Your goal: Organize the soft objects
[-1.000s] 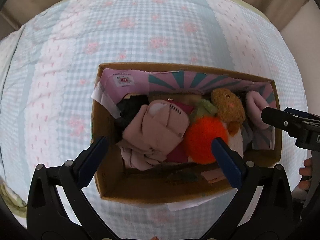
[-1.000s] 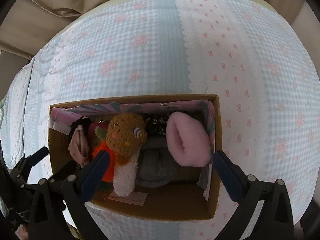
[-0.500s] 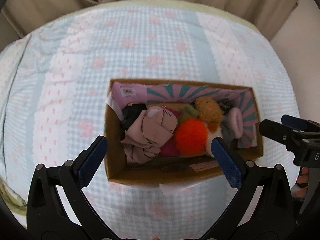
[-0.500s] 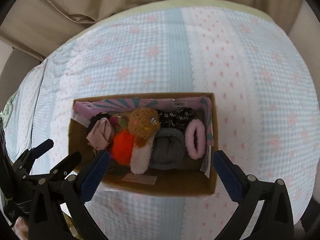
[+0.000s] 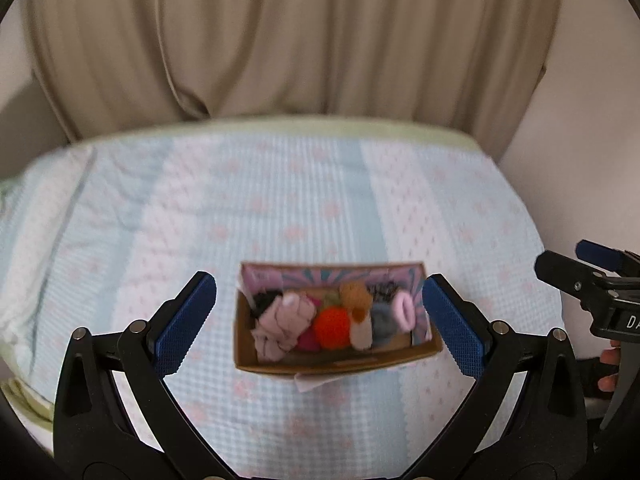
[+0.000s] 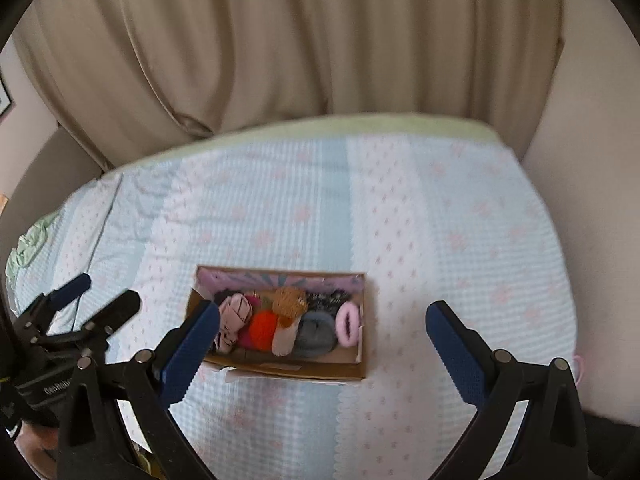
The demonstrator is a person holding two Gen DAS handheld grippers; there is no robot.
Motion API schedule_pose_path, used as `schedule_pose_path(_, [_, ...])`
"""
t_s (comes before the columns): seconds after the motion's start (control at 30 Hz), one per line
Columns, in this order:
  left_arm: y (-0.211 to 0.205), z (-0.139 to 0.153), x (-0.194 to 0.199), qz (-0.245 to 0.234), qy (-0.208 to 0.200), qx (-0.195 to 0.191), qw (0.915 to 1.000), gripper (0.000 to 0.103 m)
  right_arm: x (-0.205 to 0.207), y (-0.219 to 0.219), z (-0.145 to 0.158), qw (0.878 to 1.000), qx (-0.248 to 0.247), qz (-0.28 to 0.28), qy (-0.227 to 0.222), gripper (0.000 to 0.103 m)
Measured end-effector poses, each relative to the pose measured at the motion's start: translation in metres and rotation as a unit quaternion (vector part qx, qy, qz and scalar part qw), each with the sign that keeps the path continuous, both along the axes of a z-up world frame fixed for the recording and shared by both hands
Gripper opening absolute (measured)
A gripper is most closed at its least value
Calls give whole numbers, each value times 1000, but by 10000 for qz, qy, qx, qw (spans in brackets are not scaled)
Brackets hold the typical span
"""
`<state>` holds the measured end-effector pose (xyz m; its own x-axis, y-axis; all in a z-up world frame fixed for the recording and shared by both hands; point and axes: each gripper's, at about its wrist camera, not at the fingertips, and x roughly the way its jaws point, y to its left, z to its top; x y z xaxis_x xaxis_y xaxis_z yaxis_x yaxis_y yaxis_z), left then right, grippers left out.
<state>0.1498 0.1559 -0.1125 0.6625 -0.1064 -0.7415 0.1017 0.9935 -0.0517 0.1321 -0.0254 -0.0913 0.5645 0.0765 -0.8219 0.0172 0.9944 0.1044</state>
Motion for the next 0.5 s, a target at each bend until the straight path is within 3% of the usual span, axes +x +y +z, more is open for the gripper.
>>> schedule_pose_path(0.13, [-14, 46, -32, 99, -505, 110, 9986, 103, -30, -11, 41, 9991, -135, -10, -406, 102])
schedule_pose_path(0.3, [-24, 74, -59, 198, -797, 29, 9966, 103, -65, -25, 83, 9946, -324, -96, -980, 102])
schedule_pose_path(0.5, [-34, 97, -93, 267, -1266, 22, 9916, 103, -96, -41, 99, 9898, -473, -273, -1316, 102])
